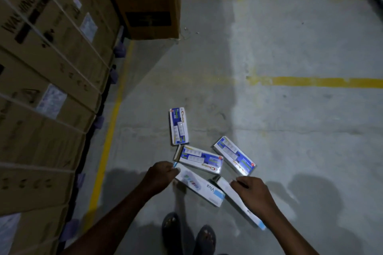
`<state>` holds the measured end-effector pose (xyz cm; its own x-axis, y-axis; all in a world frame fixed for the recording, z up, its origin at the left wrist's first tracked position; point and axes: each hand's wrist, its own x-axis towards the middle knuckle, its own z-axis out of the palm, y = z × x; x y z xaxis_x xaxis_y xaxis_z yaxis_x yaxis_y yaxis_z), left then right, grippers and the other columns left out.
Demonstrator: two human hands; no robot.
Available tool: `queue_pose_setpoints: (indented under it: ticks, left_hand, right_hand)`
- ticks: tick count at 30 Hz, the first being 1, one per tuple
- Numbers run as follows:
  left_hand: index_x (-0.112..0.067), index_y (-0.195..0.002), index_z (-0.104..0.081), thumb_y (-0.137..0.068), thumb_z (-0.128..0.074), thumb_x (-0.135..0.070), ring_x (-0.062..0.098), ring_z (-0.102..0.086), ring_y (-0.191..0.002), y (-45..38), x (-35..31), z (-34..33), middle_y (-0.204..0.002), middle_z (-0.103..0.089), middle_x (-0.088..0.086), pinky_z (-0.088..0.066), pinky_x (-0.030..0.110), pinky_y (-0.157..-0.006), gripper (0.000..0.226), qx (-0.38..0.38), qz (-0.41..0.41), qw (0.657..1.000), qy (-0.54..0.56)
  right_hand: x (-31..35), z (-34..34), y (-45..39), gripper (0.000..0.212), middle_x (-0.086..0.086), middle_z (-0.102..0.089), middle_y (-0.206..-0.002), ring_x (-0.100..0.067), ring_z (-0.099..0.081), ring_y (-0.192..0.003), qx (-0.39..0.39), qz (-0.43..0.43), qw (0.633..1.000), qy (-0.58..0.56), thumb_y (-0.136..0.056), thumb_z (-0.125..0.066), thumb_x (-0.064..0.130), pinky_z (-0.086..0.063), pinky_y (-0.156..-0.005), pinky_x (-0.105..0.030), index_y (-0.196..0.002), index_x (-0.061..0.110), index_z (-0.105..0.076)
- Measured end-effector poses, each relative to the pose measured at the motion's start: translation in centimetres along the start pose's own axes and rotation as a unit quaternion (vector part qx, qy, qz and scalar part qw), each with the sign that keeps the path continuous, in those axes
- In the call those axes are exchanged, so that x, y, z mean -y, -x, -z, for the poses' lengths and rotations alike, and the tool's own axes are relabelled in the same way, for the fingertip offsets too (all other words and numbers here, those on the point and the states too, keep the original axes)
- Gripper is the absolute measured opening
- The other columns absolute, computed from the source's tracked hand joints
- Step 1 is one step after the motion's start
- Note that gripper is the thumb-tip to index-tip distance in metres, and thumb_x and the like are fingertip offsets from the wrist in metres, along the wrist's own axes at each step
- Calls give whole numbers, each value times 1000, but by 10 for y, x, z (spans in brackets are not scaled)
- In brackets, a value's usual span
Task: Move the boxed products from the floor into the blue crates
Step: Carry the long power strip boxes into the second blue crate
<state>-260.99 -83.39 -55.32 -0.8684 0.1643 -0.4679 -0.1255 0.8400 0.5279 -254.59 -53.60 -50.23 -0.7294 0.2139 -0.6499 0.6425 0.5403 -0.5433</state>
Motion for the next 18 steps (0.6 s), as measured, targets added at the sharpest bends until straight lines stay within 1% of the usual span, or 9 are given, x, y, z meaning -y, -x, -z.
queue_pose_setpoints:
  ticks: [1, 3, 5, 8, 10, 12, 15, 16, 18]
  left_hand:
    - [-10, -103, -66, -91, -54, -48, 19, -69, -77, -27, 16, -12, -83, -72, 3, -55, 27, -77, 42, -46, -44, 998, -22]
    - [-16, -94, -54, -91, -51, -16, 24, -69, -58, -82, 52, -44, -67, -69, 6, -57, 28, -51, 5, -34, -130, 990, -36]
    - [-15, -80, -57, -75, -51, -9, 29, -68, -52, -142, 99, -87, -62, -67, 11, -53, 31, -41, 9, -57, -176, 981, -51]
    - [-6, -56, -64, -70, -48, -9, 32, -67, -48, -218, 165, -157, -61, -66, 15, -53, 34, -36, 22, -64, -154, 979, -116]
    - [-2, -61, -64, -76, -46, -6, 29, -68, -52, -264, 194, -196, -64, -64, 16, -57, 35, -45, 24, -70, -108, 987, -100]
    - [-2, -77, -66, -89, -46, -3, 14, -63, -60, -312, 228, -236, -66, -57, 4, -56, 31, -65, 24, -110, -23, 991, -68]
    - [-4, -62, -62, -80, -42, -3, 28, -66, -52, -363, 272, -290, -62, -59, 15, -55, 32, -46, 27, -75, -20, 997, 1]
    - [-8, -60, -62, -79, -42, -3, 28, -65, -50, -381, 293, -311, -60, -59, 15, -52, 28, -44, 28, -79, 21, 996, 39]
    - [-8, -57, -61, -78, -43, -3, 29, -61, -47, -411, 328, -348, -57, -55, 13, -48, 25, -41, 28, -77, 40, 996, 18]
  right_hand:
    - [-4, -9, -19, 49, 8, -39, -45, -6, -39, -49, -5, -11, 1000, -1, -89, -70, 33, -33, -57, -29, -53, 19, -39]
    - [-18, -28, -64, 49, 7, -40, -46, -9, -41, -49, -20, -25, 999, 12, -90, -70, 32, -35, -56, -30, -55, 16, -39]
    - [-38, -55, -117, 44, 2, -50, -52, -15, -52, -55, -37, -30, 998, 30, -90, -69, 33, -41, -58, -30, -59, 10, -47]
    - [-79, -105, -210, 39, -2, -60, -69, -18, -59, -70, -37, -34, 998, 29, -91, -71, 35, -41, -62, -30, -65, 10, -56]
    - [-114, -144, -274, 34, -5, -58, -81, -19, -59, -82, -38, -39, 998, 36, -92, -71, 37, -37, -64, -29, -70, 15, -55]
    - [-151, -180, -333, 37, -15, -67, -98, -26, -65, -97, -50, -55, 995, 63, -93, -69, 43, -35, -72, -26, -91, 5, -68]
    - [-192, -226, -398, 40, -19, -72, -108, -32, -66, -95, -78, -54, 993, 75, -96, -67, 40, -34, -66, -26, -103, 1, -70]
    - [-202, -238, -417, 37, -20, -73, -108, -33, -66, -92, -84, -50, 993, 72, -97, -67, 36, -35, -64, -27, -105, 0, -71]
    - [-222, -260, -451, 36, -24, -72, -109, -37, -67, -99, -97, -53, 991, 69, -98, -67, 31, -38, -69, -28, -109, -4, -70]
